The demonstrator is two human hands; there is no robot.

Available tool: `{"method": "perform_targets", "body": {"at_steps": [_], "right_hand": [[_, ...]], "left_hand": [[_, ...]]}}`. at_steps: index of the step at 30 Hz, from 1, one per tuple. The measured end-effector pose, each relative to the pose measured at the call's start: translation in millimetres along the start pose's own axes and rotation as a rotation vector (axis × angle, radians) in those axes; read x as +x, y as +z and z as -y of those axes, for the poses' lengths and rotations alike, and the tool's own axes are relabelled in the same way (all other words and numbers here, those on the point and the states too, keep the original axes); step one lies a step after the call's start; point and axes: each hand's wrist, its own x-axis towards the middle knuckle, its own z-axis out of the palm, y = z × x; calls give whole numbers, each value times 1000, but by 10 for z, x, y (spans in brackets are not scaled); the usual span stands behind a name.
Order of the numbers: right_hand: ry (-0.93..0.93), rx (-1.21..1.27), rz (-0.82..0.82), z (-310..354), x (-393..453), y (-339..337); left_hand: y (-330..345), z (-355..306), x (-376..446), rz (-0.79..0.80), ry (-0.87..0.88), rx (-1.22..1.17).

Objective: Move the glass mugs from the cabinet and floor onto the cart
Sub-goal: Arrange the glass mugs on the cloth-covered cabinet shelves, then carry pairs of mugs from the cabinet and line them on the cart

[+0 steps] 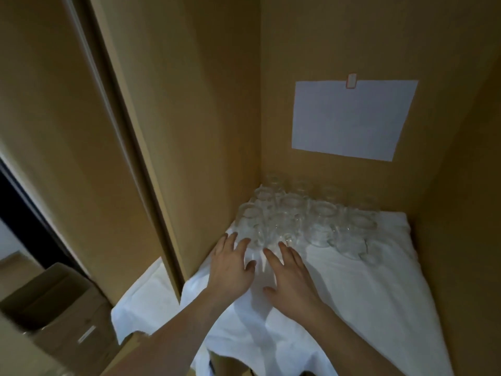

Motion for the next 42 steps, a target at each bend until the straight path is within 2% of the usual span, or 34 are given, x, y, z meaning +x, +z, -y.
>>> {"method": "perform_targets", "body": {"at_steps": [15, 32, 42], "right_hand": [[-130, 5, 109, 646, -254, 463], [-89, -42, 132, 2089, -388, 1074], [84, -28, 87, 2240, -605, 1130]], "left_hand": [[-279, 551, -945, 36, -127, -43], [-809, 1956, -1582, 39, -220, -100], [-923, 2026, -1554, 106, 12, -148]]}}
